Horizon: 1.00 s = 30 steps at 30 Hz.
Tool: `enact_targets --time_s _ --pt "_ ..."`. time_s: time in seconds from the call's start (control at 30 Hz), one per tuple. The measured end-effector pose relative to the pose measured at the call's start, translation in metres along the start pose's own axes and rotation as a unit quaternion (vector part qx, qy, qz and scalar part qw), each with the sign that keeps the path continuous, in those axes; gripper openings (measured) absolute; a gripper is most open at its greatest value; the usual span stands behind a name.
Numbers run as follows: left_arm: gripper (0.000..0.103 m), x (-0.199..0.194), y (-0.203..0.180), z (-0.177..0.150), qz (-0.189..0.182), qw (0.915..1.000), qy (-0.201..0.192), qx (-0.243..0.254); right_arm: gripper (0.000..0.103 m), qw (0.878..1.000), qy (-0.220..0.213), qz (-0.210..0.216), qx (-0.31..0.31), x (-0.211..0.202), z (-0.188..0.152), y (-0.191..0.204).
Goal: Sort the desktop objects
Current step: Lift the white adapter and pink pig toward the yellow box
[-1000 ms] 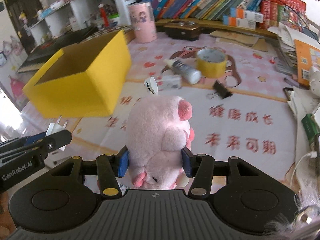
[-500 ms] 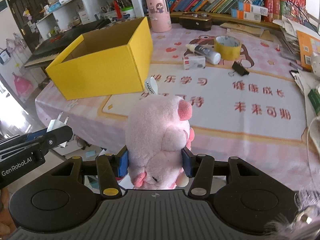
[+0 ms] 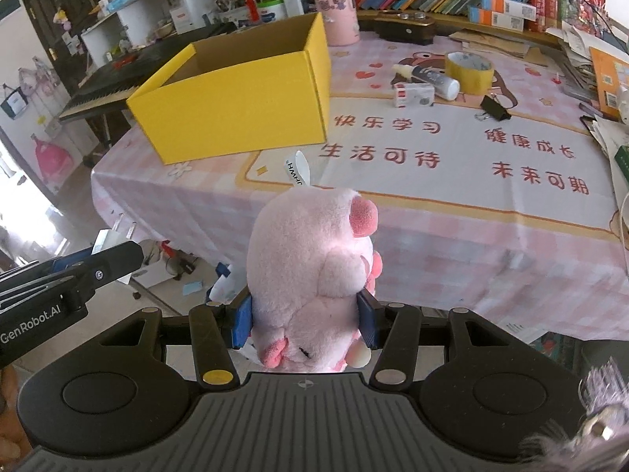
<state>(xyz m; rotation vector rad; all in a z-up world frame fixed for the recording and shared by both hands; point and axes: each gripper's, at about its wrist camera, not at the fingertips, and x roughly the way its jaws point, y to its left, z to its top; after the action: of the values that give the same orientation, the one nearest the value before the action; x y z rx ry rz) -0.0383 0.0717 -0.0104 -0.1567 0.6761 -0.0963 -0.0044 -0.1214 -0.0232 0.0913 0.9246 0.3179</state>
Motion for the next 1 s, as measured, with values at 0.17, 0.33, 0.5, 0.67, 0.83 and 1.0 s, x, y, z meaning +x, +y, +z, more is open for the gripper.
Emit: enact_targets --time_s 0.17,0.33,0.5,0.67,0.83,1.0 --pt "0.024 -0.006 0.013 -0.002 0.006 0.9999 -0.006 -0.009 0.049 1.0 0.002 0.005 -0.012 0.003 0.0 0.015" --pt "0.024 -0.01 0.024 0.0 0.014 0.9996 -0.013 -0.019 0.049 1.0 0.002 0.011 -0.028 0.007 0.004 0.028" --pt "0.024 -0.011 0.032 0.004 0.024 0.9991 -0.023 -0.026 0.049 0.999 -0.006 0.015 -0.038 0.01 0.012 0.036" --pt "0.024 -0.012 0.035 0.015 0.03 0.9984 -0.045 -0.019 0.049 0.998 -0.034 0.02 -0.049 0.008 0.025 0.043" --pt "0.024 -0.007 0.033 0.037 0.033 0.9967 -0.075 -0.001 0.049 0.995 -0.072 0.028 -0.057 0.006 0.049 0.043" --pt "0.024 0.004 0.032 0.064 0.036 0.9941 -0.102 0.006 0.049 0.993 -0.101 0.042 -0.054 0.006 0.084 0.04"
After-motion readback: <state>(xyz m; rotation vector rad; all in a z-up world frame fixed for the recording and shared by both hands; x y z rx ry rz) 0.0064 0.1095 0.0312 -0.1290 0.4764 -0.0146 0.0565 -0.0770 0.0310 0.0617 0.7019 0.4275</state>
